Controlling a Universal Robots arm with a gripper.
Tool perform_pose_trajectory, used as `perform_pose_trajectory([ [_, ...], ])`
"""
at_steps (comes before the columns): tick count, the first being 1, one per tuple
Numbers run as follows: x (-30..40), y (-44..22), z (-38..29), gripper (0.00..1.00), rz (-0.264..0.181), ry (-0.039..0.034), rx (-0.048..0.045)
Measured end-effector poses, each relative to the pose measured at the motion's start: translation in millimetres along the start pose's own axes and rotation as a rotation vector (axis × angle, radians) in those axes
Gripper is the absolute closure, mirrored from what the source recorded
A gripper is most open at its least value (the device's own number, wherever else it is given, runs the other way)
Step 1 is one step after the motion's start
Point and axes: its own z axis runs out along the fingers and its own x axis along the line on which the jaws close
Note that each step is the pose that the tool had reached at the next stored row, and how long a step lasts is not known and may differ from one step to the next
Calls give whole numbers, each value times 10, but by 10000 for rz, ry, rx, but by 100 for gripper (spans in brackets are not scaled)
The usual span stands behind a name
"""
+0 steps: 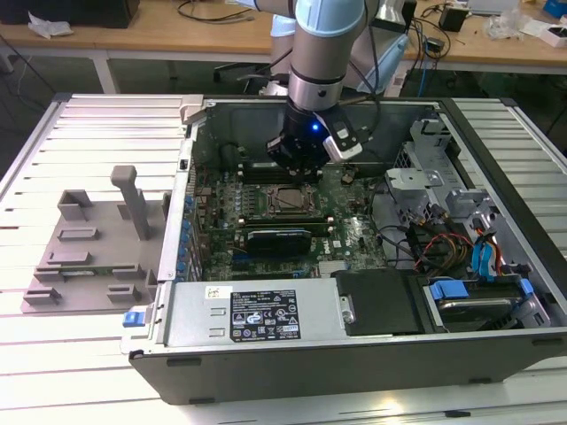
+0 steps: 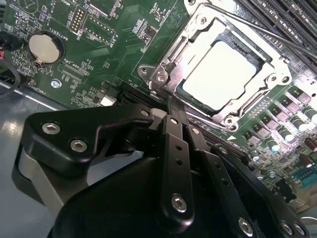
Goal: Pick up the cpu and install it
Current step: 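Install the first cpu locking lever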
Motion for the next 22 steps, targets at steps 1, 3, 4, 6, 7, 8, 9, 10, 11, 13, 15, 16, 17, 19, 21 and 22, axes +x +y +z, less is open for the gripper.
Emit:
perform_pose_trajectory([
  [1, 0, -2, 1, 89, 1, 0, 2],
  [3, 1, -21, 1, 89, 0, 1, 17],
  [4, 1, -31, 1, 89, 0, 0, 23],
  [6, 2, -37, 3, 89, 1, 2, 34],
  [7, 2, -38, 6, 89, 2, 5, 48],
  [8, 2, -39, 8, 89, 2, 8, 64],
  [9, 1, -39, 11, 89, 2, 11, 82],
  [10, 0, -40, 15, 89, 2, 14, 106],
  [11, -2, -40, 23, 89, 4, 18, 138],
  [13, -5, -39, 29, 89, 5, 20, 178],
  [15, -8, -40, 31, 89, 7, 22, 232],
  [16, -10, -41, 31, 89, 8, 27, 249],
  [17, -11, -40, 32, 89, 9, 27, 251],
  [19, -12, -37, 34, 89, 8, 24, 235],
  [21, -13, -35, 36, 89, 5, 20, 179],
  [22, -13, -35, 37, 89, 3, 17, 145],
])
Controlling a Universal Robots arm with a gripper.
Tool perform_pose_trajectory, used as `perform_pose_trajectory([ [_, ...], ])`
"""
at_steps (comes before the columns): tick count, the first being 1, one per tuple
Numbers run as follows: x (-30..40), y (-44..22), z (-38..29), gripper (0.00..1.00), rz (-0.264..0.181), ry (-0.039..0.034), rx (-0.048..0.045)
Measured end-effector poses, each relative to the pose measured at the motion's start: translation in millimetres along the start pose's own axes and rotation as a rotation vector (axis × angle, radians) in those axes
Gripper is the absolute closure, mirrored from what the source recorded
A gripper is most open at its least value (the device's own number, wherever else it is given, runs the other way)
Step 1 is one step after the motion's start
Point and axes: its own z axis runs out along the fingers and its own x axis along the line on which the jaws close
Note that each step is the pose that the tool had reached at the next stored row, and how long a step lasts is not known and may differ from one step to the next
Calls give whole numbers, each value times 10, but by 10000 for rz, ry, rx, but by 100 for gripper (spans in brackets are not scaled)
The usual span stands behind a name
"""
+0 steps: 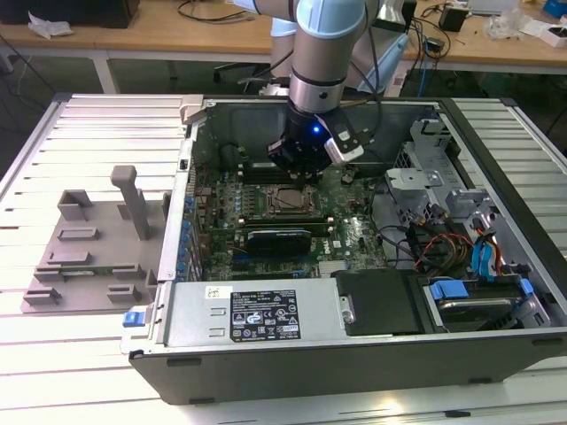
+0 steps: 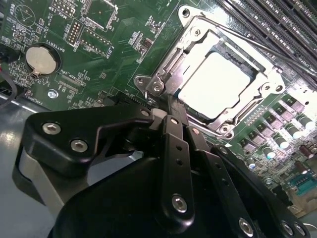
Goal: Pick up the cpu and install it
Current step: 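Install the first cpu locking lever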
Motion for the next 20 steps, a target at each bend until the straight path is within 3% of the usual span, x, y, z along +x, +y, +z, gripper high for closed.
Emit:
perform_pose_trajectory([
  [5, -1, 2, 6, 89, -6, -19, -198],
  [7, -1, 1, 5, 89, -10, -28, -337],
  [9, 0, 2, 5, 89, -11, -30, -393],
  [12, 0, 2, -14, 89, -12, -38, -394],
  [14, 2, 4, -71, 89, -10, -45, -339],
  [18, 6, -16, -130, 89, 4, -18, 200],
  [20, 15, -103, -135, 89, 12, -3, 434],
])
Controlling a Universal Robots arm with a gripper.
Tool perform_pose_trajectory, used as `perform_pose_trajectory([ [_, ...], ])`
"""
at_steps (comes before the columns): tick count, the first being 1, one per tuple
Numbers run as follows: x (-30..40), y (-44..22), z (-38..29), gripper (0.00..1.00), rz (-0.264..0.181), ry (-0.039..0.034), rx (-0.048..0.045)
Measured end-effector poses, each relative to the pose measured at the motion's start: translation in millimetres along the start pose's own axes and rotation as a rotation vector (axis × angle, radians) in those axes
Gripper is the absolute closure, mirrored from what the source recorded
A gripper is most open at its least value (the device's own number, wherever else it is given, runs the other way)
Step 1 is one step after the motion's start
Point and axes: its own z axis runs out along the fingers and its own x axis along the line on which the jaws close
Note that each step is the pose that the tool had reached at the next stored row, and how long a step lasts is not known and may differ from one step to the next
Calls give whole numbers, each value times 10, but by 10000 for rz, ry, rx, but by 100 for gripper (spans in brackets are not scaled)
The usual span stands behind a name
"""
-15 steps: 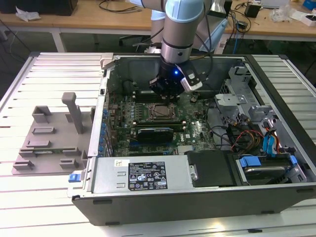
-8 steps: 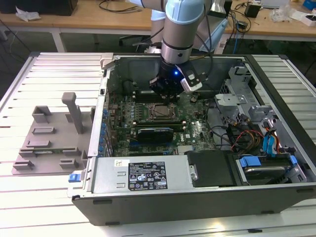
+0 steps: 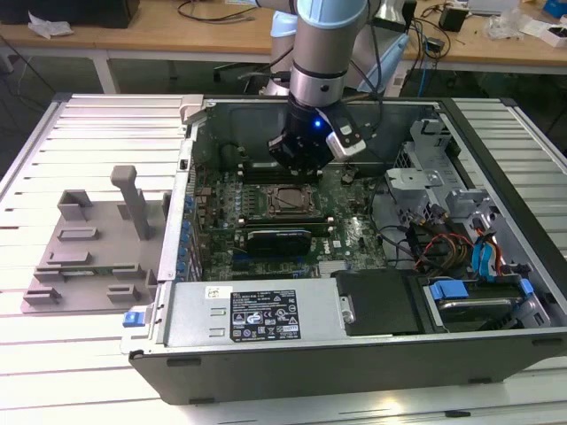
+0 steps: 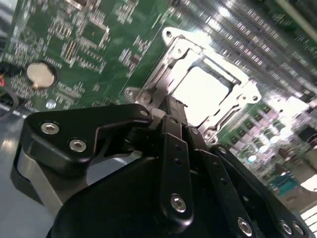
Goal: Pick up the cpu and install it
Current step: 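Install the first cpu locking lever, then install the second cpu locking lever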
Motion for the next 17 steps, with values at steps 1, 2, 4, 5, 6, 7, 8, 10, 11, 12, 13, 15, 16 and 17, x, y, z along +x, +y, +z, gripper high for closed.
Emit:
perform_pose_trajectory([
  [1, 11, -123, -4, 89, 2, 3, 110],
  [2, 15, -134, -94, 89, 4, -3, 111],
  [4, 20, -135, -299, 89, 3, -8, 112],
  [5, 22, -136, -340, 89, 3, -8, 113],
  [6, 23, -137, -399, 89, 3, -8, 114],
  [7, 24, -137, -439, 89, 3, -8, 114],
  [8, 26, -138, -511, 89, 3, -7, 115],
  [10, 27, -138, -535, 89, 2, -9, 112],
  [11, 27, -138, -536, 89, 3, -8, 114],
  [12, 27, -138, -536, 89, 2, -8, 113],
  [13, 27, -138, -536, 89, 3, -9, 113],
  [15, 27, -138, -537, 89, 3, -8, 114],
  [16, 27, -138, -537, 89, 3, -8, 114],
  [17, 27, -138, -538, 89, 2, -8, 113],
])
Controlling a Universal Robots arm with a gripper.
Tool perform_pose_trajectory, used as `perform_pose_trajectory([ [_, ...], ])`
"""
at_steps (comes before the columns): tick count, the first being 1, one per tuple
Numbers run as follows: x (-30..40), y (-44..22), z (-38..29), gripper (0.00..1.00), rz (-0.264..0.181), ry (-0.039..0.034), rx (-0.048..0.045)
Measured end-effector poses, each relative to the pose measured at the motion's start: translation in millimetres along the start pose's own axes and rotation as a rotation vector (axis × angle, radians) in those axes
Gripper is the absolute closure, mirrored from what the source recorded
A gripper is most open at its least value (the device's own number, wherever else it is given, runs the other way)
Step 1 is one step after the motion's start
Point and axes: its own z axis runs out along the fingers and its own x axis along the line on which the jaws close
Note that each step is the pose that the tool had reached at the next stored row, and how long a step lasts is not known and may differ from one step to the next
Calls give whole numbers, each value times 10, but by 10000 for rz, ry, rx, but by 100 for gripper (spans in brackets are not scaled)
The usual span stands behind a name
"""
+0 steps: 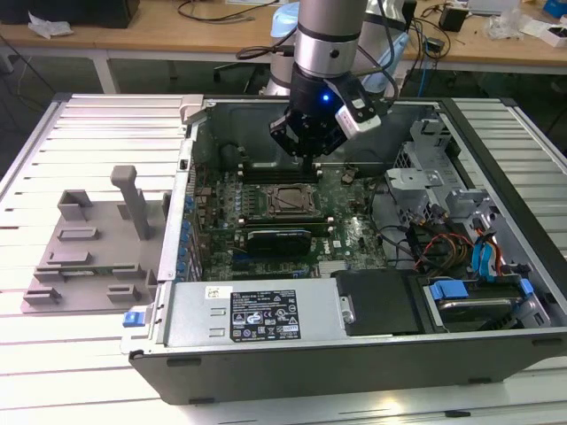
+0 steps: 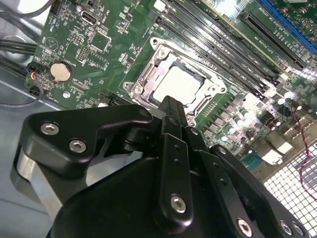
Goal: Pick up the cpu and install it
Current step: 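Install the second cpu locking lever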
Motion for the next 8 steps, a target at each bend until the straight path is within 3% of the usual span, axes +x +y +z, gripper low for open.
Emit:
perform_pose_trajectory([
  [8, 10, -148, 18, 89, 89, 1, -17],
])
